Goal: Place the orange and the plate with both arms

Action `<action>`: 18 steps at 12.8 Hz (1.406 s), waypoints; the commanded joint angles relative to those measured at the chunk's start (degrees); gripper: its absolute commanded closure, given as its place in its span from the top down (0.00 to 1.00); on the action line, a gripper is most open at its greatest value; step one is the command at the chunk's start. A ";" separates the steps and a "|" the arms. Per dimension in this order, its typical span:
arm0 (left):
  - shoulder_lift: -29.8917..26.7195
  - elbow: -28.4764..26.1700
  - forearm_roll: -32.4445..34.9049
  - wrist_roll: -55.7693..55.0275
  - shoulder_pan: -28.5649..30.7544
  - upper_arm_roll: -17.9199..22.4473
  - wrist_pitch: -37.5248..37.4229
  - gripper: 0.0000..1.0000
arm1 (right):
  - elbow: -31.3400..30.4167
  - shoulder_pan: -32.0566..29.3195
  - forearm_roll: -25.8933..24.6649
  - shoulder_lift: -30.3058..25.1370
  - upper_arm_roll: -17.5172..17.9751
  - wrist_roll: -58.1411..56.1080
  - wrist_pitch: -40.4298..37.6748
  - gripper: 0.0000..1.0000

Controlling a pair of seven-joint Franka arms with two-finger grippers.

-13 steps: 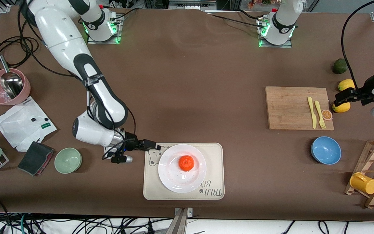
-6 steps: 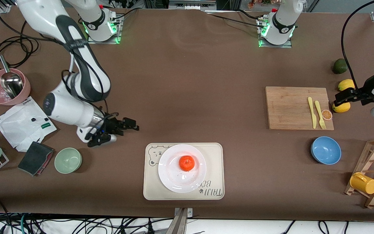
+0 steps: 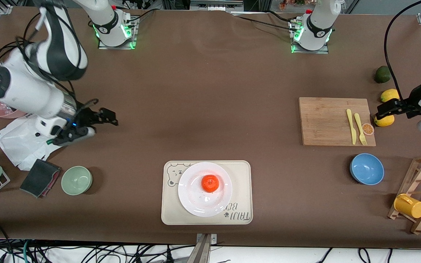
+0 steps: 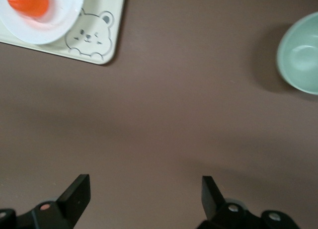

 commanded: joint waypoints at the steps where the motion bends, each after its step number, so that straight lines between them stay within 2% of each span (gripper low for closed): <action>1: 0.57 1.41 -0.57 1.30 0.28 -0.13 -0.56 1.00 | -2.05 0.23 -6.84 -6.59 -0.38 3.87 -5.26 0.99; 4: 0.57 1.32 -0.57 1.30 0.37 -0.13 -0.56 1.00 | 0.92 0.23 -10.37 -9.33 -0.12 6.78 -13.07 0.99; 8: 0.57 1.41 -0.66 1.30 0.37 -0.13 -0.56 1.00 | 8.13 0.23 -12.92 -9.42 -0.03 7.31 -21.97 1.00; 18: 0.57 1.41 -0.66 1.30 0.37 -0.13 -0.56 1.00 | 9.20 0.14 -13.19 -9.86 -0.38 7.31 -23.04 1.00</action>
